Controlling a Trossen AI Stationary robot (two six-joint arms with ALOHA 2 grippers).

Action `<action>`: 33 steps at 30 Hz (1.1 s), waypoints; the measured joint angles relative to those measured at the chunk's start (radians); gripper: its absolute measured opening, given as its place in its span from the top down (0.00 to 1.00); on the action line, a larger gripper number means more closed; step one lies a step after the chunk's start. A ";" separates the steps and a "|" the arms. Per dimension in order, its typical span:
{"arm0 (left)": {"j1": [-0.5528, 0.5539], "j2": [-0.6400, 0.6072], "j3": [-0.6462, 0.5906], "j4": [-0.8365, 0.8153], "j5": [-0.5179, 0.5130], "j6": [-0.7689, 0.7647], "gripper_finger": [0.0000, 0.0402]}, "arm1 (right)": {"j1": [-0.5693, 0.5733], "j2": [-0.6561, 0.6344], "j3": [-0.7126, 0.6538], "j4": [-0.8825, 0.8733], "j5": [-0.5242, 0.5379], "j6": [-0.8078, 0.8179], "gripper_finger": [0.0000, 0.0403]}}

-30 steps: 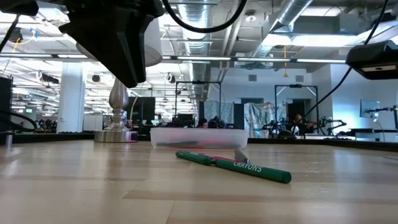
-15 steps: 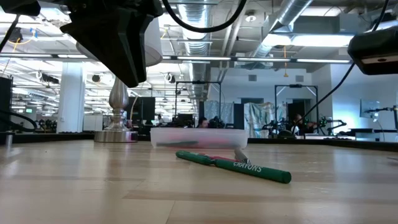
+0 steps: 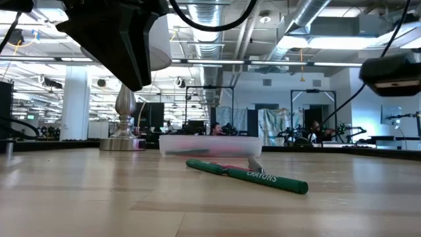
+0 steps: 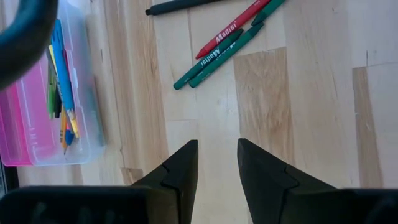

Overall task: Pick & place school supplies into a supply box
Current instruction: Put the blue scissors into the pink supply box

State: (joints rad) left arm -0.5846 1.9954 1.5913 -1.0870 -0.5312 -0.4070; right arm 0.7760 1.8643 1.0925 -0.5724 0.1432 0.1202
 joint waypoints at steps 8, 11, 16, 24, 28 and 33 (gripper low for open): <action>-0.007 0.000 -0.025 0.004 -0.006 -0.033 0.73 | -0.129 0.000 0.000 0.001 -0.025 0.098 0.71; -0.015 0.000 -0.059 0.005 -0.004 -0.063 0.73 | -0.190 0.000 0.000 0.001 -0.022 0.098 0.71; -0.045 0.000 -0.132 0.001 -0.003 -0.139 0.73 | -0.292 0.000 0.000 -0.003 -0.023 0.135 0.71; -0.104 0.000 -0.225 0.004 -0.207 -0.274 0.73 | -0.441 0.000 0.000 -0.030 -0.075 0.258 0.71; -0.123 0.000 -0.253 -0.005 -0.378 -0.262 0.73 | -0.484 0.000 0.000 -0.038 -0.078 0.290 0.71; -0.123 0.000 -0.256 -0.059 -0.342 -0.270 0.73 | -0.509 0.000 0.000 -0.040 -0.075 0.299 0.71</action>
State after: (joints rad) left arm -0.7078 1.9949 1.3357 -1.1463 -0.8728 -0.6772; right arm 0.2669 1.8645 1.0927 -0.6121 0.0681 0.4194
